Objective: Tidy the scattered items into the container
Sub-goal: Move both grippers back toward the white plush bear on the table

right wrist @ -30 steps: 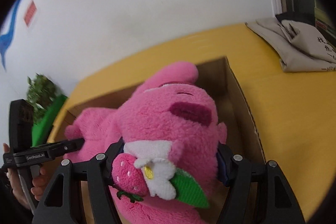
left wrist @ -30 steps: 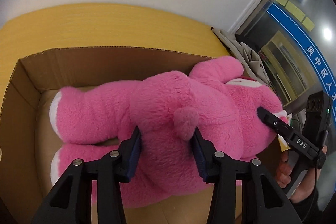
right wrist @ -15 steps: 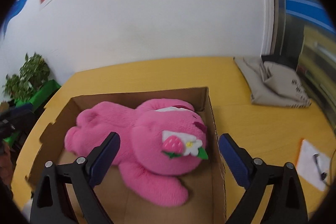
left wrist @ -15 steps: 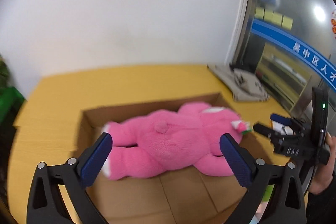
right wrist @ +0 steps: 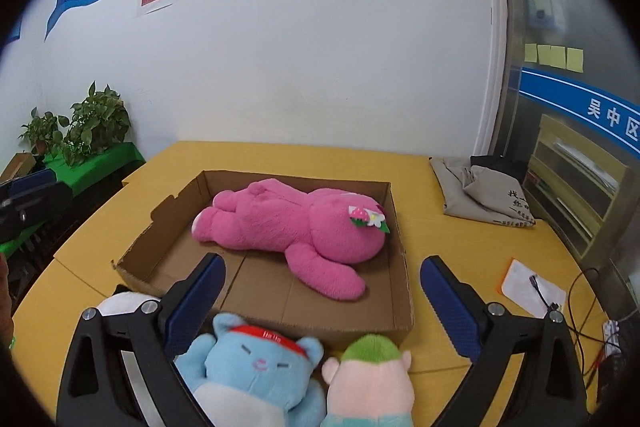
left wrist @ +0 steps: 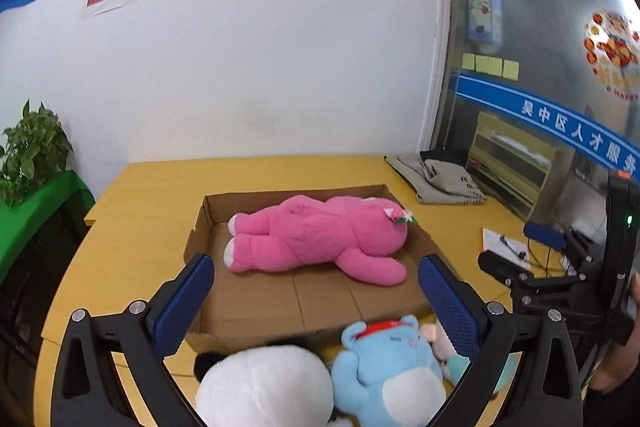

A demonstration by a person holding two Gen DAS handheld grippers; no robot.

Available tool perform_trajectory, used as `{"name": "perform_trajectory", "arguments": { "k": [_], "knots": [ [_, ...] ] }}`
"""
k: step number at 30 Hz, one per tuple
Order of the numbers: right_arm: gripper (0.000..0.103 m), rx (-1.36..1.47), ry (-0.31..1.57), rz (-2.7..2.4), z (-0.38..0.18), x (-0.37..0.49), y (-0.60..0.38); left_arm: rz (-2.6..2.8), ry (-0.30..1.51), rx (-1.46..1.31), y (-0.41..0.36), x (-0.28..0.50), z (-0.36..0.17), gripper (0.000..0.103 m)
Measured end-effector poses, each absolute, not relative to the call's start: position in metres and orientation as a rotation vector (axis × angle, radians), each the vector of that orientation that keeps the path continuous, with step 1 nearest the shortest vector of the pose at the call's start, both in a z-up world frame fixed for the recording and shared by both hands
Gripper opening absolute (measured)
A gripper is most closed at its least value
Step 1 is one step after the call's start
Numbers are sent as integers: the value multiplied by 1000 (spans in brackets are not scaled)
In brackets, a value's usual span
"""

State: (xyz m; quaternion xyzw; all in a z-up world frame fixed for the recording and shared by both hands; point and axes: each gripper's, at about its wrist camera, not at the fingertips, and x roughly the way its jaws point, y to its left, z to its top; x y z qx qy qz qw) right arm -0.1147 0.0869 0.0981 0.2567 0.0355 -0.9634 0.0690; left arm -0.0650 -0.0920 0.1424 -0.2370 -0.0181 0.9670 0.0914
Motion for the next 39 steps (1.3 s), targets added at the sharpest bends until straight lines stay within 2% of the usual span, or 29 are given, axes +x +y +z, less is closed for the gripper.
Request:
{"name": "perform_trajectory", "arguments": {
  "k": [12, 39],
  "knots": [
    [98, 789, 97, -2890, 94, -79, 81, 2872, -73, -730, -84, -35, 126, 103],
    [98, 866, 88, -2859, 71, -84, 89, 2844, -129, -812, -73, -40, 100, 103]
  ]
}}
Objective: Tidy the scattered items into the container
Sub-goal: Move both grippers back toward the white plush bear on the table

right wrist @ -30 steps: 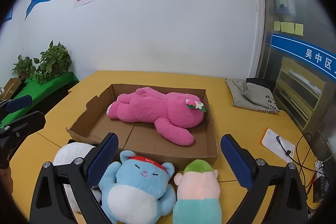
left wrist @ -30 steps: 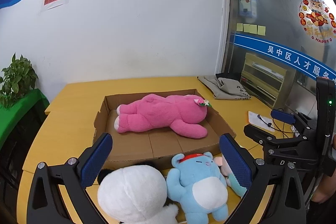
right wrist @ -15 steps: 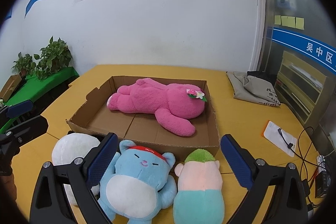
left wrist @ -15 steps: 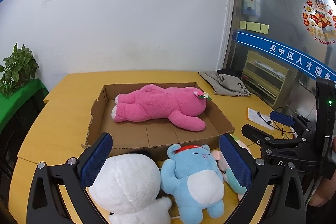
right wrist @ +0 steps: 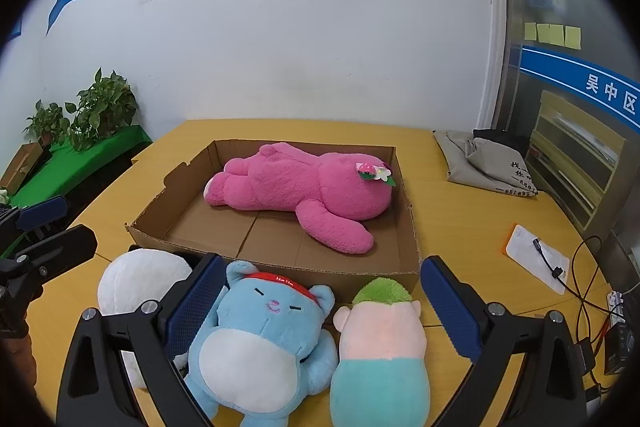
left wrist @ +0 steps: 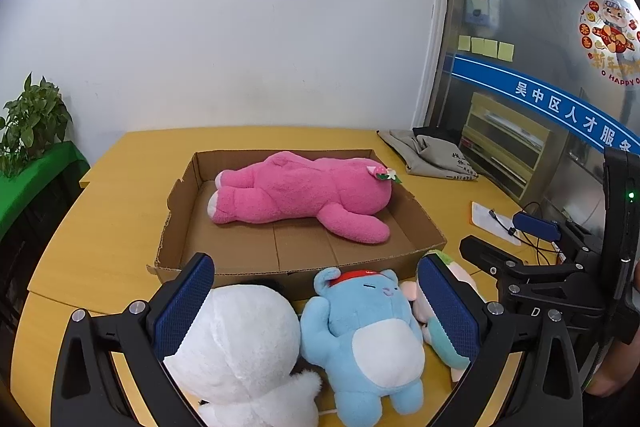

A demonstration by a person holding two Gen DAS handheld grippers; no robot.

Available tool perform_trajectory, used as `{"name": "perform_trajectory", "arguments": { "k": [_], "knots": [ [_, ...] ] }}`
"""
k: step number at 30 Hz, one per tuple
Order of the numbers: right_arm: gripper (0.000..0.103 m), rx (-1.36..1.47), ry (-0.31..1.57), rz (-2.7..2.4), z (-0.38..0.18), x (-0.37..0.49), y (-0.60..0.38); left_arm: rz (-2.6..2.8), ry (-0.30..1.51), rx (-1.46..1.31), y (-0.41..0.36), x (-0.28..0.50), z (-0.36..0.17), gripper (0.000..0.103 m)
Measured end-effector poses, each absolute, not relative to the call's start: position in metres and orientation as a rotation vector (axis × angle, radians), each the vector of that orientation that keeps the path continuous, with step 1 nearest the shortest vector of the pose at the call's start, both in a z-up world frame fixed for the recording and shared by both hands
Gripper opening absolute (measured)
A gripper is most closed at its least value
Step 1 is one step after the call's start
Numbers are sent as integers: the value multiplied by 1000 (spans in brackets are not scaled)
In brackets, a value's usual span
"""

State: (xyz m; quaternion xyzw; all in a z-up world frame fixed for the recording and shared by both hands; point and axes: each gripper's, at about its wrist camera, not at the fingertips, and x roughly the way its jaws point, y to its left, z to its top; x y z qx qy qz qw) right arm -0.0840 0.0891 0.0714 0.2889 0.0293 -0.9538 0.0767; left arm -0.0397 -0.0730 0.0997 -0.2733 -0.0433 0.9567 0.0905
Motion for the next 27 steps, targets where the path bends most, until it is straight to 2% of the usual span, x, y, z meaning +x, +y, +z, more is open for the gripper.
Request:
{"name": "perform_trajectory", "arguments": {
  "k": [27],
  "knots": [
    [98, 891, 103, -2852, 67, -83, 85, 2809, -163, -841, -79, -40, 89, 103]
  ]
}}
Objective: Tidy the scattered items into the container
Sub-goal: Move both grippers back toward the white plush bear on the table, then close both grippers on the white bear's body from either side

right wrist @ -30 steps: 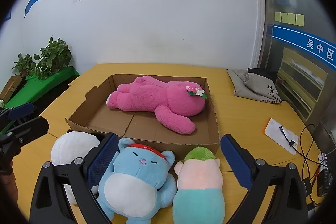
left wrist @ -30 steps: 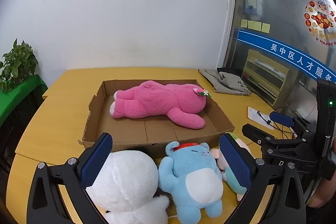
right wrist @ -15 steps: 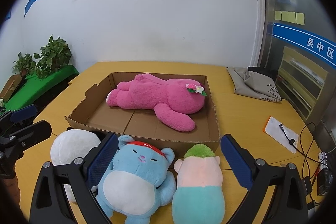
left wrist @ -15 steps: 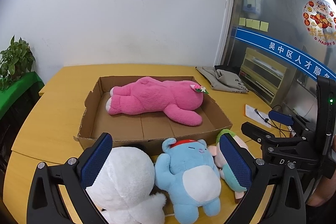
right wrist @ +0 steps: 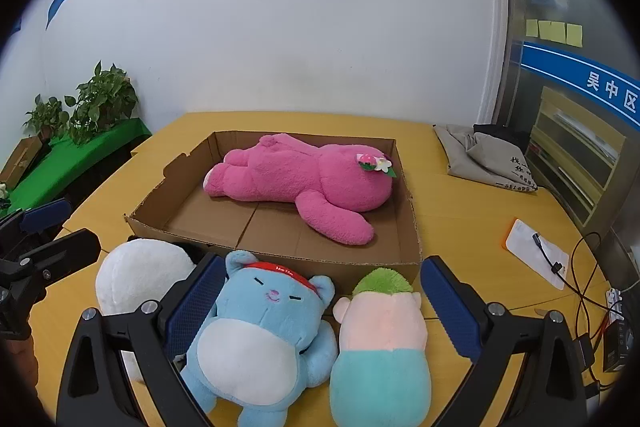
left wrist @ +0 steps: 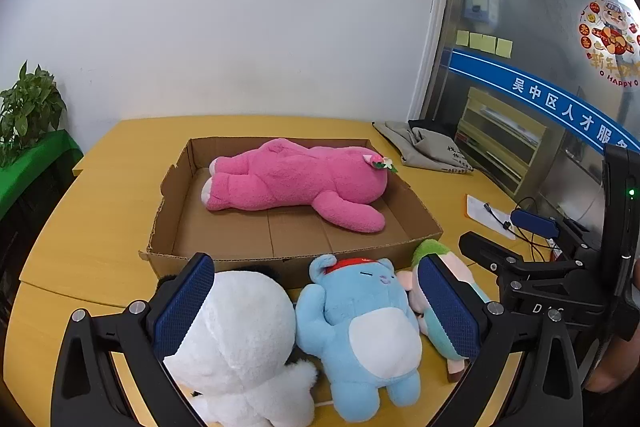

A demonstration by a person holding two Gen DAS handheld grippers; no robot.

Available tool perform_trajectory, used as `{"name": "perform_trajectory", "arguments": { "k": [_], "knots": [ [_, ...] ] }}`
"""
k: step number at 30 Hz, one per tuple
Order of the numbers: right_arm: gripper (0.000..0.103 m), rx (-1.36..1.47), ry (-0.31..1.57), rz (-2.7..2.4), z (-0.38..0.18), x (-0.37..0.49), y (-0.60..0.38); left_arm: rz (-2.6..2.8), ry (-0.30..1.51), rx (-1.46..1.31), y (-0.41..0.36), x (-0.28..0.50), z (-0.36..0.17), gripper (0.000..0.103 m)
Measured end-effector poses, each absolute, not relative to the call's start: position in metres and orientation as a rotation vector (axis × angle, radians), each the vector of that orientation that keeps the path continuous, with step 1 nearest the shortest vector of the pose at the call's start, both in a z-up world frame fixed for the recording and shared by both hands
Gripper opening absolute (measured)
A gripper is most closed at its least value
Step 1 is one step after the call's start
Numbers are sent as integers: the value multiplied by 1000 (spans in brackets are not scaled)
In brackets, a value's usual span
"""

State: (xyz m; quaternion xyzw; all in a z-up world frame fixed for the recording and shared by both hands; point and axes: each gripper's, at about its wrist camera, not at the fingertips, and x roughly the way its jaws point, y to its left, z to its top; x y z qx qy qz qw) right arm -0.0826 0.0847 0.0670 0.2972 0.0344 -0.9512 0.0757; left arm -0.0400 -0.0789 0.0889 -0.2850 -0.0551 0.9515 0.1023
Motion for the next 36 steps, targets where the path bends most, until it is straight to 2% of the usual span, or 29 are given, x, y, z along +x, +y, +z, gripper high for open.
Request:
{"name": "perform_trajectory", "arguments": {
  "k": [14, 25, 28, 31, 36],
  "knots": [
    [98, 873, 153, -2704, 49, -72, 50, 2790, -304, -985, -135, -50, 58, 103],
    [99, 875, 218, -2346, -27, -25, -60, 2710, -386, -1230, -188, -96, -12, 103],
    [99, 890, 219, -2349, -45, -31, -82, 2651, -396, -1275, -190, -104, -29, 103],
    [99, 991, 179, -2384, -70, -54, -95, 2562, -489, -1284, -196, -110, -39, 103],
    [98, 1005, 214, -2411, -88, -63, -114, 2517, -469, -1275, -192, -110, -42, 93]
  ]
}}
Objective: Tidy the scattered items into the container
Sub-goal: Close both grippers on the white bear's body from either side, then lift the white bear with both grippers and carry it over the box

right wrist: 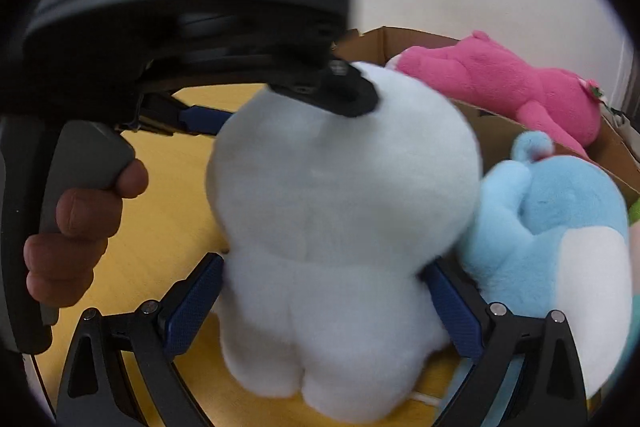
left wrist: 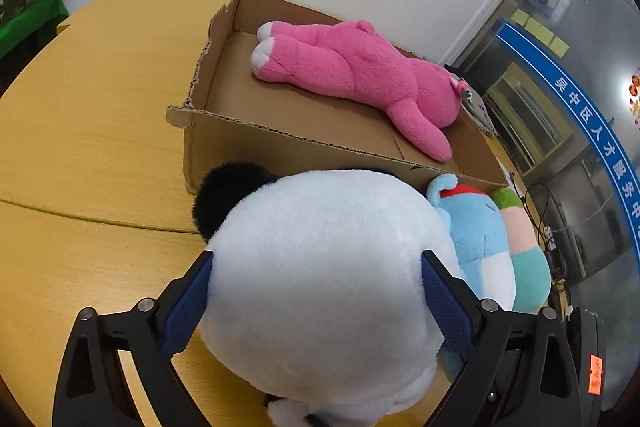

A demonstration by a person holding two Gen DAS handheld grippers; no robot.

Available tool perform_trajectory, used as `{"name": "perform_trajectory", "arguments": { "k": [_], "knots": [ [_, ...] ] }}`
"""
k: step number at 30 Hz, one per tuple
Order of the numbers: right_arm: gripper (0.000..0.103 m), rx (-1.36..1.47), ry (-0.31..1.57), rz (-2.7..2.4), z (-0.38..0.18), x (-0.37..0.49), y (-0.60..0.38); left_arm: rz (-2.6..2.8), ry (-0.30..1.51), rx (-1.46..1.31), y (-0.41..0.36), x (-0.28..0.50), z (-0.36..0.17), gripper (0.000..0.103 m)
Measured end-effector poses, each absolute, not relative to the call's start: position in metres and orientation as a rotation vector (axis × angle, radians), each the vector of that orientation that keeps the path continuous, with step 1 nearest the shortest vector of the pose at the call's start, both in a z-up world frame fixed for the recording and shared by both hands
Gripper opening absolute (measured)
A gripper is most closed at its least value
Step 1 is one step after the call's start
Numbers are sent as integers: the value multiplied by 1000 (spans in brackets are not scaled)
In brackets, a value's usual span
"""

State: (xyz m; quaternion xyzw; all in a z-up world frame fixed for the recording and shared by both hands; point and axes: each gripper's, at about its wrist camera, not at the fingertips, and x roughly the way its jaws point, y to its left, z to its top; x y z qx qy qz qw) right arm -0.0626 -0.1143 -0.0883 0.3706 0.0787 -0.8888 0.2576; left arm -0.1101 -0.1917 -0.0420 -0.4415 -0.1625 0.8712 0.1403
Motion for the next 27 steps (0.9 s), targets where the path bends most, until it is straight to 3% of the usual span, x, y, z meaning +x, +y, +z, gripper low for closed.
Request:
{"name": "perform_trajectory", "arguments": {
  "k": [2, 5, 11, 15, 20, 23, 27],
  "knots": [
    [84, 1017, 213, -2434, -89, -63, -117, 2514, -453, -1268, -191, -108, -40, 88],
    [73, 1024, 168, -2426, -87, -65, -111, 2487, -476, -1273, -195, -109, -39, 82],
    [62, 1043, 64, -2393, -79, -58, -101, 2488, -425, -1245, -190, -97, -25, 75],
    [60, 1005, 13, -2394, -63, -45, -98, 2497, -413, -1182, -190, -88, -3, 73],
    [60, 815, -15, -2458, -4, -37, -95, 2559, -298, -953, -184, -85, 75, 73],
    [60, 673, -11, -2511, 43, -52, -91, 2585, -148, -816, -172, -108, 129, 73],
    [60, 595, -47, -2570, 84, -98, -86, 2569, -47, -749, -165, -166, 163, 74]
  ]
}}
